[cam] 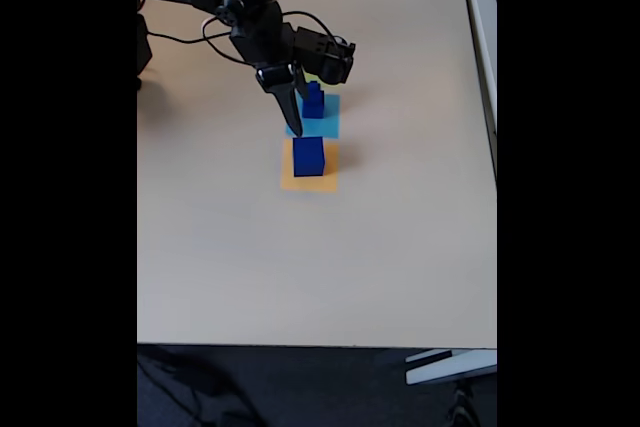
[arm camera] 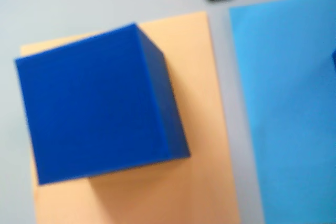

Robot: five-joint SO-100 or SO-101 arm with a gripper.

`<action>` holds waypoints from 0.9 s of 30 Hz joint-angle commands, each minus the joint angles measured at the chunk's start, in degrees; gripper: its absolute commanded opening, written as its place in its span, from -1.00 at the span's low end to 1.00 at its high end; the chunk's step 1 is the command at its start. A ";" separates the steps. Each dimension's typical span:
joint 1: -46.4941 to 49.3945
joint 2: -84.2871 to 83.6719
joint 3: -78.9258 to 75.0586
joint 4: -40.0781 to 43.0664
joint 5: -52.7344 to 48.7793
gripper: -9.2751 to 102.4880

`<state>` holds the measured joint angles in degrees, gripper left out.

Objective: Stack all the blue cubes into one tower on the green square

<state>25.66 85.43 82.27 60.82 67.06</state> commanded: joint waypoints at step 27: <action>1.41 -10.02 1.23 -7.91 -5.19 -0.14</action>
<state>26.10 75.06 83.85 54.23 62.67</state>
